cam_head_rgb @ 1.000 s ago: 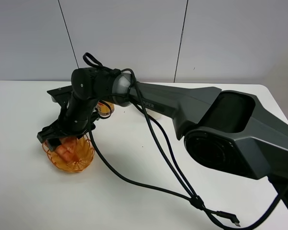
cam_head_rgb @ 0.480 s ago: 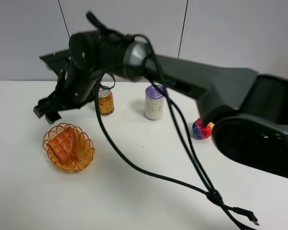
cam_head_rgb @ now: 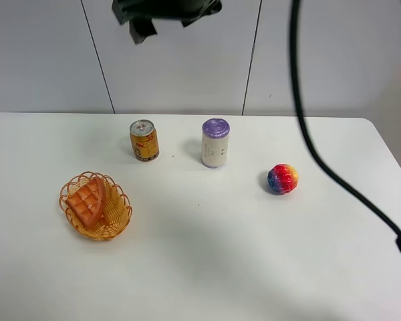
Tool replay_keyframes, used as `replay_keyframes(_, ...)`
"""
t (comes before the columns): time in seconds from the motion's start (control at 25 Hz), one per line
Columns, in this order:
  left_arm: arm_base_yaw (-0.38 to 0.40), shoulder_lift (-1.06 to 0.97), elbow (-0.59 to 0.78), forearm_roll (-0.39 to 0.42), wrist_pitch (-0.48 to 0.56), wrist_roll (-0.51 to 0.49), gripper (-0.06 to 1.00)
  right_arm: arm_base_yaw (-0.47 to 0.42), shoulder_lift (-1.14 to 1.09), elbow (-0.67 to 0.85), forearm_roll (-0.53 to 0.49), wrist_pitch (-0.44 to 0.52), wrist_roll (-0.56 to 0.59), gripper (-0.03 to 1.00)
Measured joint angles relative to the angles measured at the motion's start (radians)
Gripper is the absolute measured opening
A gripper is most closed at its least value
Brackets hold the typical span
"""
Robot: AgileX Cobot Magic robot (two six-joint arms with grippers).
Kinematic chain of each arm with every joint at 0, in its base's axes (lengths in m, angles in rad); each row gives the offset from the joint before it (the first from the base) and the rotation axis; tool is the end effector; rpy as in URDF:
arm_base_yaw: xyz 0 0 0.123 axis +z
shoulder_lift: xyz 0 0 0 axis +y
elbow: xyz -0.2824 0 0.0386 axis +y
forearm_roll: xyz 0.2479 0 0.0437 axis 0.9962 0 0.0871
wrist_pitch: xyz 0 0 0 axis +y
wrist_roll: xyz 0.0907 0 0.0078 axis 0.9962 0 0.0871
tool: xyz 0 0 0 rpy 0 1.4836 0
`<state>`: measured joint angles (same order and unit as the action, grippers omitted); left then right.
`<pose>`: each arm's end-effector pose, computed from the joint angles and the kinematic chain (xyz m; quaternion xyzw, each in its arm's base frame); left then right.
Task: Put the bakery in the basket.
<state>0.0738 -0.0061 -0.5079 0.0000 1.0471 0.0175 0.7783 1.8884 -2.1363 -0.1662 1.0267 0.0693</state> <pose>-0.0062 -0.0005 0.2804 -0.0238 0.8456 0.0243 0.5327 0.3111 0.2886 0.4253 -0.3212 0.8427 0.0992 0.4205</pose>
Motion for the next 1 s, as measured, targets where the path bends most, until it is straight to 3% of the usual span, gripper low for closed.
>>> replay_keyframes(0.16, 0.0, 0.0, 0.0, 0.0, 0.0, 0.0, 1.0, -0.001, -0.1, 0.0, -0.102, 0.041, 0.046, 0.77)
replay_keyframes(0.4, 0.0, 0.0, 0.0, 0.0, 0.0, 0.0, 1.0, -0.001, -0.202, 0.0, -0.255, 0.176, 0.103, 0.77)
replay_keyframes(0.64, 0.0, 0.0, 0.0, 0.0, 0.0, 0.0, 1.0, -0.007, -0.323, 0.0, -0.376, 0.189, 0.153, 0.77)
replay_keyframes(0.84, 0.0, 0.0, 0.0, 0.0, 0.0, 0.0, 1.0, -0.102, -0.441, 0.021, -0.39, 0.189, 0.162, 0.77)
replay_keyframes(1.0, 0.0, 0.0, 0.0, 0.0, 0.0, 0.0, 1.0, -0.231, -0.58, 0.217, -0.391, 0.188, 0.162, 0.77)
